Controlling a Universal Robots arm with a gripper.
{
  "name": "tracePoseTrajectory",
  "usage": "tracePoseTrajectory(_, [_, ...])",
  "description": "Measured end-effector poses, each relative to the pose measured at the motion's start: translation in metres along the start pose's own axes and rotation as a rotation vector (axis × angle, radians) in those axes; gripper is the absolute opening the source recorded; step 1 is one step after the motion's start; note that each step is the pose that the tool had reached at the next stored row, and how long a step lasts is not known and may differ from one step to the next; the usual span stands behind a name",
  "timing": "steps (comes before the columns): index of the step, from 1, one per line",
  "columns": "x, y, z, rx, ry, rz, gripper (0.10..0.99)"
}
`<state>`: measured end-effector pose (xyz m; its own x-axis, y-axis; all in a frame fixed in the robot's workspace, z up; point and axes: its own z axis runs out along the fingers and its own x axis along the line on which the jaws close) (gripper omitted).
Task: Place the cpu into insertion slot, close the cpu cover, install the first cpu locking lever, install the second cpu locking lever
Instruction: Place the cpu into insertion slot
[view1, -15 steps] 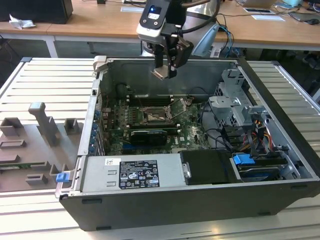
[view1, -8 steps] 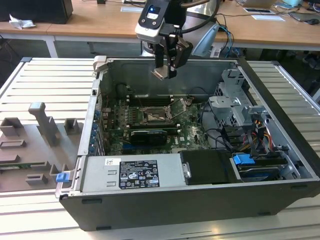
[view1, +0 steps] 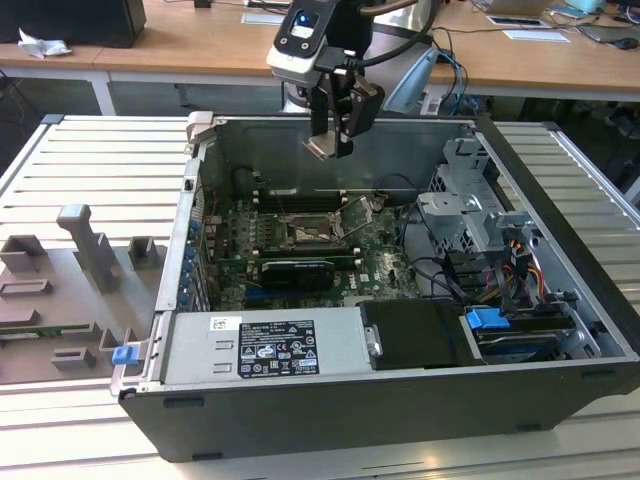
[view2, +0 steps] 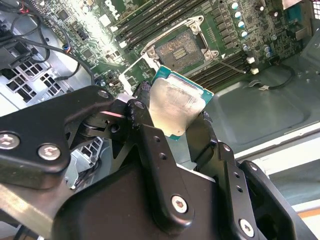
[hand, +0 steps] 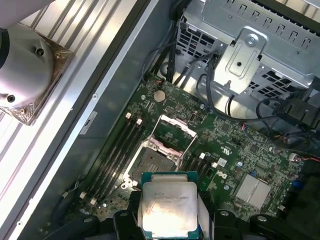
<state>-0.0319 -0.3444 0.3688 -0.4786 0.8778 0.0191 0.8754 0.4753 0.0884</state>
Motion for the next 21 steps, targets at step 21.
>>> tracePoseTrajectory(21, [0.0000, -0.0001, 0.0013, -0.002, -0.0074, 0.082, 0.529])
